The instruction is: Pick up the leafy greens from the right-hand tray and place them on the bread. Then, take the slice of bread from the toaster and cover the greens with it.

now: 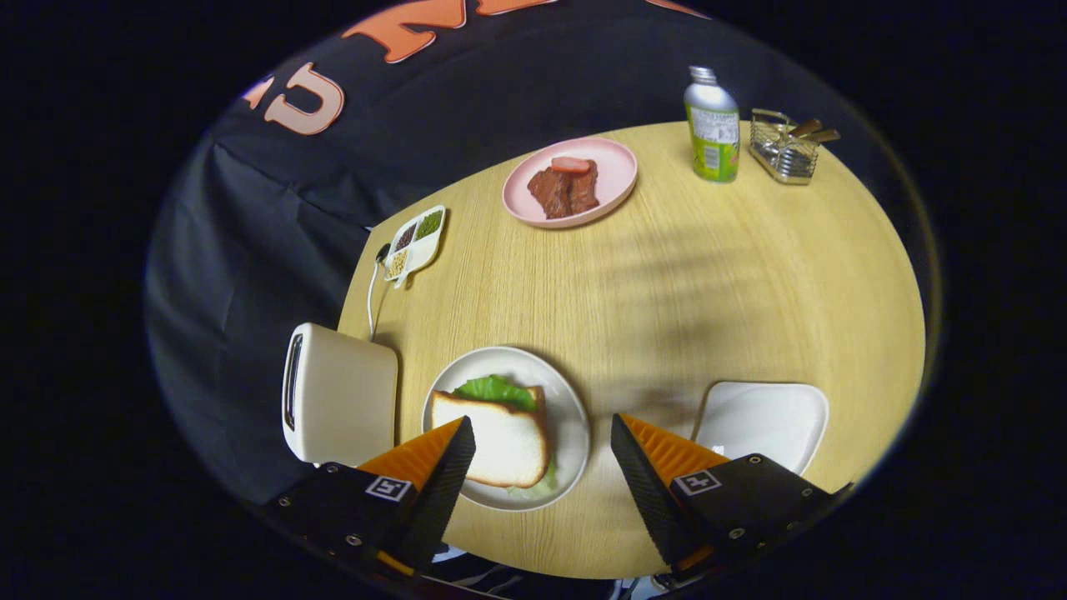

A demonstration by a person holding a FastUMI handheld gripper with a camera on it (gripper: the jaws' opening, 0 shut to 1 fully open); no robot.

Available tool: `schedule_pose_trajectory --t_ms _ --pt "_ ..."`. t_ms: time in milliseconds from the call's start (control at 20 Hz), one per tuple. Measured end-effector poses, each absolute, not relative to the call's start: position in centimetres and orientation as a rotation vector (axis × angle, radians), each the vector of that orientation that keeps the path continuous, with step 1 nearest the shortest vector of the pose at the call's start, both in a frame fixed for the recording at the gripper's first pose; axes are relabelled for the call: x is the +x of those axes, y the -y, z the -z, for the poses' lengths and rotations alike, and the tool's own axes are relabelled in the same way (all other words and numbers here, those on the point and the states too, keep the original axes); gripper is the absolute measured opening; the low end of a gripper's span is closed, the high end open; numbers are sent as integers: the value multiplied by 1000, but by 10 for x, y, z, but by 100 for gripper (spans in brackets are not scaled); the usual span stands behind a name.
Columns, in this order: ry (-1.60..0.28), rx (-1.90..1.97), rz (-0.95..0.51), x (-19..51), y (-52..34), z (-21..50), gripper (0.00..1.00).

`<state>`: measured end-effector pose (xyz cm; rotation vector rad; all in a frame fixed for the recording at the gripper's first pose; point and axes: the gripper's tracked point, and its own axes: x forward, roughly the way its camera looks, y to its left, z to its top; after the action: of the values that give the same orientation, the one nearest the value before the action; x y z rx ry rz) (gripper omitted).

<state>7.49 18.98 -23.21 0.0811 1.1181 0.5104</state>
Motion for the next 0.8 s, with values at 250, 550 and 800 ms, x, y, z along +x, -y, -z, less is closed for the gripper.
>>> schedule_pose_trajectory --t_ms 250,550,800 --pt "-898 58 -442 100 -168 145 99" --pt "-605 53 -382 108 -136 43 99" --pt "-433 13 -325 99 -100 -8 98"
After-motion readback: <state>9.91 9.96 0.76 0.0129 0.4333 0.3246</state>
